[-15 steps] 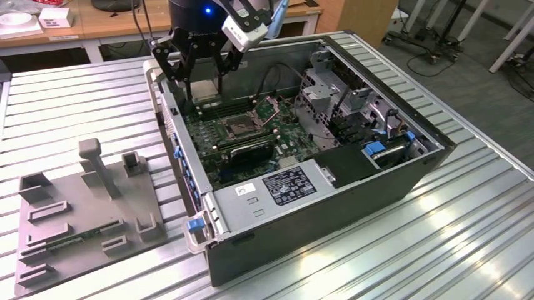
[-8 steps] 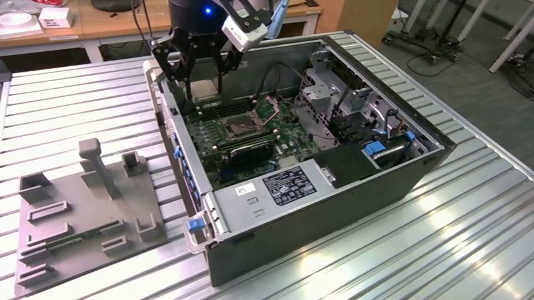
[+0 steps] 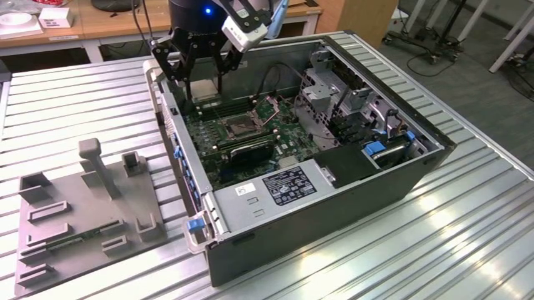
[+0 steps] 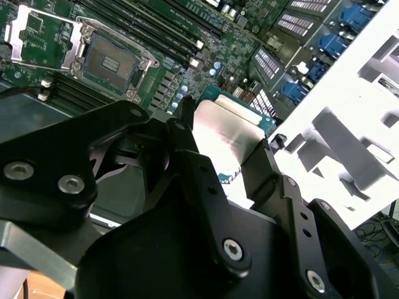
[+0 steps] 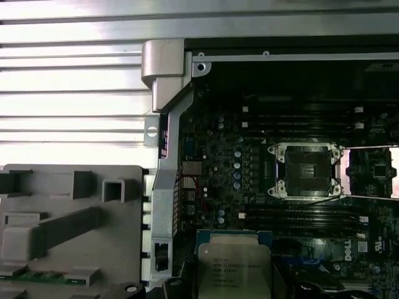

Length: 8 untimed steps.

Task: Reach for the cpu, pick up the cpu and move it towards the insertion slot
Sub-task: 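Pick up the cpu and move it towards the insertion slot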

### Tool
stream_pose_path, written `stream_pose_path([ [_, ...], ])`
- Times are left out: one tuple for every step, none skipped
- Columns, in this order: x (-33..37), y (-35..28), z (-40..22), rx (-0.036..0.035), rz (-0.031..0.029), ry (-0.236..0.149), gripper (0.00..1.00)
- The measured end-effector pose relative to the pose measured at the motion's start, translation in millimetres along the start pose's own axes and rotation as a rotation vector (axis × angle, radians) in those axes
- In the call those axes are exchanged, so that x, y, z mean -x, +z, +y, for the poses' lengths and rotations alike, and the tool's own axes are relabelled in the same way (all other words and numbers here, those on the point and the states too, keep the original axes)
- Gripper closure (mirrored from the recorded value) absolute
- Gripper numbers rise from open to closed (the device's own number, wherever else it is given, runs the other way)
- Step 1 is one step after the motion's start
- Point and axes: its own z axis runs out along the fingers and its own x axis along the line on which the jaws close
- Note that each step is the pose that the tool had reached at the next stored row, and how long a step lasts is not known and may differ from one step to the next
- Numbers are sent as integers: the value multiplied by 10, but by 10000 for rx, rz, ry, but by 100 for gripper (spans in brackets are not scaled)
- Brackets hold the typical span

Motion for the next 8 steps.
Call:
stream_pose_path([
  [0, 0, 0, 5, 0, 0, 45],
  [0, 0, 0, 10, 1, 0, 45],
  [0, 0, 0, 15, 0, 0, 45],
  [0, 0, 0, 20, 0, 0, 45],
  [0, 0, 0, 25, 0, 0, 45],
  [0, 0, 0, 30, 0, 0, 45],
  [0, 0, 0, 35, 0, 0, 45],
  [0, 0, 0, 41, 0, 0, 45],
])
